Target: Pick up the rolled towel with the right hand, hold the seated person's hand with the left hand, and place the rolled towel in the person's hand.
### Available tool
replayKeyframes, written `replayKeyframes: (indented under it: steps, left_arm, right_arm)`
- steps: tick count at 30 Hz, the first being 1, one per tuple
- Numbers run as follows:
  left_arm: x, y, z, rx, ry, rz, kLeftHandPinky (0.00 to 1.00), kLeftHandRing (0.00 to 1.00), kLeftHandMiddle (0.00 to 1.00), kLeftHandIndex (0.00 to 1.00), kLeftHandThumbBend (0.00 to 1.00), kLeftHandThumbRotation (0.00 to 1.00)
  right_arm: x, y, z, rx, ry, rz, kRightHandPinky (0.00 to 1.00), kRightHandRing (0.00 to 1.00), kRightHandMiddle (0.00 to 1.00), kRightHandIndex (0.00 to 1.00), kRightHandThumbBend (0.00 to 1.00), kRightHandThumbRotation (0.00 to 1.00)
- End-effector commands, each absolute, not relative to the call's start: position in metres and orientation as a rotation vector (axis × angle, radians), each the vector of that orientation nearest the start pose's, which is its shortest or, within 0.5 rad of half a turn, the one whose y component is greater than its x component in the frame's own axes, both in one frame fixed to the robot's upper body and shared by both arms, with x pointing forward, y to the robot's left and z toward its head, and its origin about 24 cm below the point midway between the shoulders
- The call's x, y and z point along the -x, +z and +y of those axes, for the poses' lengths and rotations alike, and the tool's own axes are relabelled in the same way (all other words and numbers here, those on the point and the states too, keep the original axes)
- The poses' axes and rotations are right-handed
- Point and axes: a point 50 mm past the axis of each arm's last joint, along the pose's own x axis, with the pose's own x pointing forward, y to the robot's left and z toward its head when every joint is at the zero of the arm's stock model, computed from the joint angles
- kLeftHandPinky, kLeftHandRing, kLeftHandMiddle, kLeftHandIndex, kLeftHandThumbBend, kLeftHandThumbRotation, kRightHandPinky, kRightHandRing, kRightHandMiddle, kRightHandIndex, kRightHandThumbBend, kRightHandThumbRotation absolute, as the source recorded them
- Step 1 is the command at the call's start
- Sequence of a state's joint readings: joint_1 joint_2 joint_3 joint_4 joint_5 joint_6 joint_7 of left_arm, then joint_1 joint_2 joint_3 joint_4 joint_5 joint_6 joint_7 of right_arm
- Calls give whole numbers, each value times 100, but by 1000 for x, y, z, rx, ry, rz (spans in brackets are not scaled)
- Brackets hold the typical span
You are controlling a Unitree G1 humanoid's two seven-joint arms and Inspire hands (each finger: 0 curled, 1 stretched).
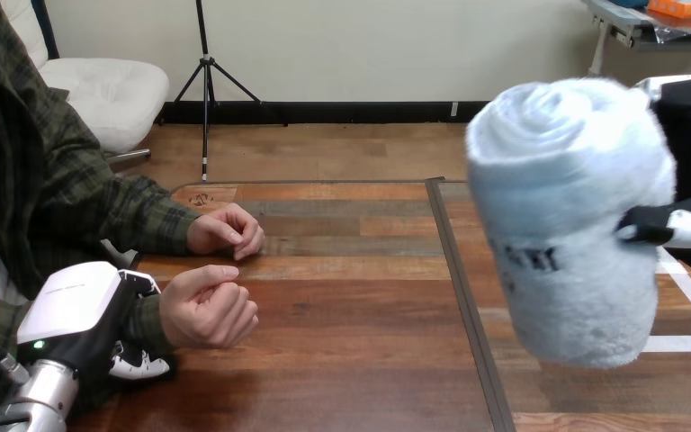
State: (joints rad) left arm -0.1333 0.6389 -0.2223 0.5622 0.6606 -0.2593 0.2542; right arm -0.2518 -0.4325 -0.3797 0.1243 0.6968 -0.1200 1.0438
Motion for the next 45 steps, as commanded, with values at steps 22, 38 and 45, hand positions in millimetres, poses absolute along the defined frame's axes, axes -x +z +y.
replayKeyframes:
  steps: [22,38,45]
  left_arm:
    - [-266,18,213,-1192,-213,-34,44,46,49,51,90,0]
    - [-274,32,185,-1147,-238,-118,41,44,49,51,91,0]
    - [-276,36,175,-1133,-241,-152,41,44,49,51,92,0]
  right_arm:
    - [-287,163,-231,-35,755,-674,17,22,26,27,76,0]
    - [-291,156,-218,-60,774,-651,19,24,28,29,78,0]
    - [-292,154,-213,-65,787,-643,20,25,28,30,79,0]
